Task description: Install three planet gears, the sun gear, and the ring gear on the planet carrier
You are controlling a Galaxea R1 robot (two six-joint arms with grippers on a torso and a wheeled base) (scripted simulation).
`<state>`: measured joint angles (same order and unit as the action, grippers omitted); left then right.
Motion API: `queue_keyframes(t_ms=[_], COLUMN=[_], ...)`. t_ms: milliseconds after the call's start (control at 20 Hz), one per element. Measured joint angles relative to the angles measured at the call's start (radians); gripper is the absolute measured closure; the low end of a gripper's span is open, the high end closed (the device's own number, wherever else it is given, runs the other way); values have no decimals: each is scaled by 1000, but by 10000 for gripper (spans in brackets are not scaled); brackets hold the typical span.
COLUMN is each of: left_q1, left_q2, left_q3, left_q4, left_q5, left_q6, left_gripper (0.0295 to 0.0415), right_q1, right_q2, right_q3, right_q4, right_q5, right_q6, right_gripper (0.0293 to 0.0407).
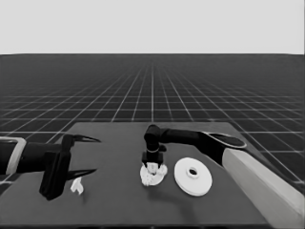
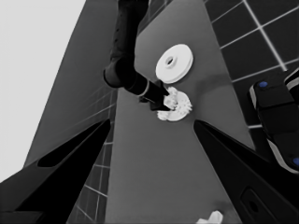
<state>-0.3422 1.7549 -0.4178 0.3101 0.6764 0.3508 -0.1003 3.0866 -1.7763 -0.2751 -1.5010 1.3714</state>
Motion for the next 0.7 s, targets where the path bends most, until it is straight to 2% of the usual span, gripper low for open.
queue_keyframes(t_ms=[700], left_q1=[0], left_q2=[0], left_q3=[0], left_q4=[0], left_q5=[0], left_q6=[0], left_gripper=[326], right_q1=[0], right_q2=[0], right_q3=[0], right_q4=[0], right_q5=[0], right_q6=[146], right_gripper=[391])
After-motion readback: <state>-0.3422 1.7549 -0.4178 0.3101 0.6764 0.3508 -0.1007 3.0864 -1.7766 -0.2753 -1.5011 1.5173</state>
